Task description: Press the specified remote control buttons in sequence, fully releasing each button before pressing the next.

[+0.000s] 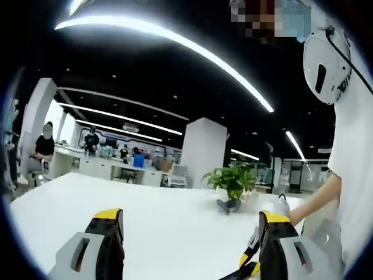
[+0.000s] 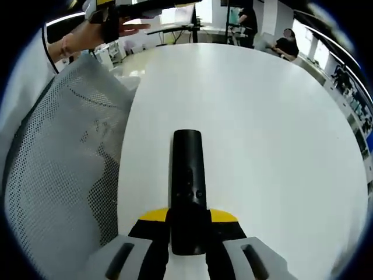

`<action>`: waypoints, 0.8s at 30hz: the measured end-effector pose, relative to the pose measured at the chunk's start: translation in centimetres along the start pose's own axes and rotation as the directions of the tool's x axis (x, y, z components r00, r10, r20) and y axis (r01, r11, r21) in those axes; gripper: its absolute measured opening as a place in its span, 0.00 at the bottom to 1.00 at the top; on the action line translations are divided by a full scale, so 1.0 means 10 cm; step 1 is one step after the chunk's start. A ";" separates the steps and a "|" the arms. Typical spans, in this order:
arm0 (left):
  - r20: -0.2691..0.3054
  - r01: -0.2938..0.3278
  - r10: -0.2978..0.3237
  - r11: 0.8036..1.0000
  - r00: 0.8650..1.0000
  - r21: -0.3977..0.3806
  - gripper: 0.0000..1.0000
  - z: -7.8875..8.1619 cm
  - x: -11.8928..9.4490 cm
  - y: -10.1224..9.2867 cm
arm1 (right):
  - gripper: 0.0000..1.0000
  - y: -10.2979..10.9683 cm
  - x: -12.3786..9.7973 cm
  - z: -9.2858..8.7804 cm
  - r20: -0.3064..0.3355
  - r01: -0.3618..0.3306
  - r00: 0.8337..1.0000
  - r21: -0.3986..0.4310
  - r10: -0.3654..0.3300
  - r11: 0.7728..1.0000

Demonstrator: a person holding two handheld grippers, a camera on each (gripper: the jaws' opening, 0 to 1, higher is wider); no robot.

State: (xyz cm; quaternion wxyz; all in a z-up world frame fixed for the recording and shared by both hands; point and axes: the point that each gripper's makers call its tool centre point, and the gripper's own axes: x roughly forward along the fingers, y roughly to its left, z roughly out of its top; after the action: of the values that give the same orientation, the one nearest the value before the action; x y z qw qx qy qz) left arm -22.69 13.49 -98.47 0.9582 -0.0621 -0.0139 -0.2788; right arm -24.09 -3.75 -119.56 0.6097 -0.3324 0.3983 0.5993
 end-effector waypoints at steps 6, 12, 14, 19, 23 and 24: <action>-0.072 0.004 -0.002 1.000 0.997 0.026 1.00 -0.16 -0.01 -0.03 | 0.20 -0.26 -0.04 -0.03 -0.024 0.013 1.000 -0.007 -0.013 1.000; -0.101 0.009 -0.005 0.999 0.995 0.037 1.00 -0.22 0.00 -0.06 | 0.21 -0.55 -0.08 -0.06 -0.028 0.013 1.000 0.014 -0.013 1.000; -0.094 0.003 0.000 1.000 0.996 0.027 1.00 -0.20 0.00 -0.05 | 0.21 -0.62 -0.09 -0.06 -0.036 0.016 0.999 0.010 -0.016 1.000; -0.080 -0.012 0.013 1.000 0.997 0.018 1.00 -0.17 -0.03 0.00 | 0.21 -0.87 -0.13 -0.08 -0.074 0.036 0.997 -0.013 -0.036 0.999; -0.088 -0.014 0.016 1.000 0.996 0.025 1.00 -0.18 -0.04 0.02 | 0.21 -1.00 -0.15 -0.07 -0.092 0.040 0.995 -0.031 -0.042 0.999; -0.090 -0.014 0.016 1.000 0.996 0.024 1.00 -0.18 -0.05 0.02 | 0.21 -1.03 -0.15 -0.06 -0.097 0.040 0.994 -0.036 -0.043 0.999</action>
State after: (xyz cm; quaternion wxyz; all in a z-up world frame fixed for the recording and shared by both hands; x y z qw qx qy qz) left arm -23.01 13.67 -100.30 0.9606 -0.0382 0.0265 -0.2740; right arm -13.84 -5.57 -119.24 0.5961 -0.3799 0.4102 0.5763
